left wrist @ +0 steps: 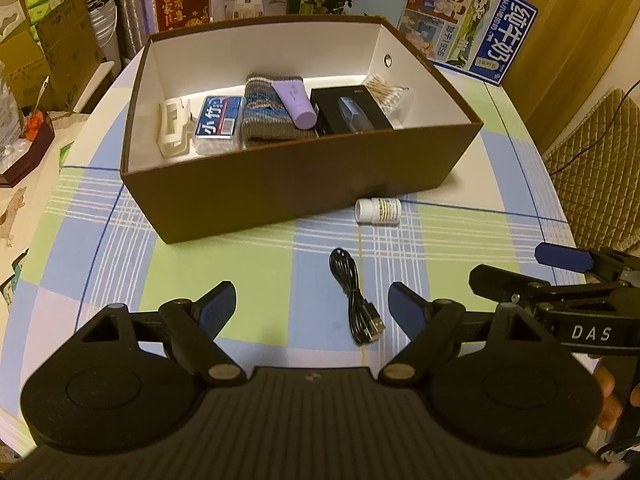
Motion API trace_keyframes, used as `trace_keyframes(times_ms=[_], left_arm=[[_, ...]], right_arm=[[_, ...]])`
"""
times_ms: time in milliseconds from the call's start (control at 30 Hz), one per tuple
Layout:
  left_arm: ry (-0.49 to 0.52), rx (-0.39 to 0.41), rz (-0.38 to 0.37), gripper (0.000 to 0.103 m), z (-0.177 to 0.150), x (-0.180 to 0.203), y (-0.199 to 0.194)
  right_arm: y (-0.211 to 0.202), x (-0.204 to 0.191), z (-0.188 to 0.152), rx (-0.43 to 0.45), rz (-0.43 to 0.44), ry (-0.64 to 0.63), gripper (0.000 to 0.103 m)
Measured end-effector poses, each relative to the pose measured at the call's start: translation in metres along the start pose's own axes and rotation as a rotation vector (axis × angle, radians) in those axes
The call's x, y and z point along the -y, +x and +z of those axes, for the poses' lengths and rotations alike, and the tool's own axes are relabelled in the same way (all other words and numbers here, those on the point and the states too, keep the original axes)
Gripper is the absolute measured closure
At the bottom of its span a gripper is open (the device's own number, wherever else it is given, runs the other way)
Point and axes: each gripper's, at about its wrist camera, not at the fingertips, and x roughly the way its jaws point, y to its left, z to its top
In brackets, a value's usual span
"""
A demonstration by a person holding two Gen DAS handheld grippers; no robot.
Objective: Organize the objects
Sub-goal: 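Withdraw both tools from the box toward the pill bottle and cable, then grasp the black USB cable with the right tool while the left tool grasps the white pill bottle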
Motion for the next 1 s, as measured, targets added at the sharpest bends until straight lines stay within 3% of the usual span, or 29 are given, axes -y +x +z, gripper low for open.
trace_keyframes(times_ms=[467, 867, 1000], left_arm=[[0.011, -0.067, -0.013, 0.023, -0.024, 0.002, 0.028], [-0.010, -0.091, 0.050, 0.023, -0.031, -0.016, 0.042], [-0.026, -0.098, 0.076, 0.023, -0.030, -0.028, 0.048]], right_arm=[[0.010, 0.013, -0.026, -0.058, -0.040, 0.031, 0.005], [0.032, -0.008, -0.034, -0.074, -0.005, -0.044, 0.006], [0.044, -0.021, -0.036, -0.085, 0.021, -0.101, 0.023]])
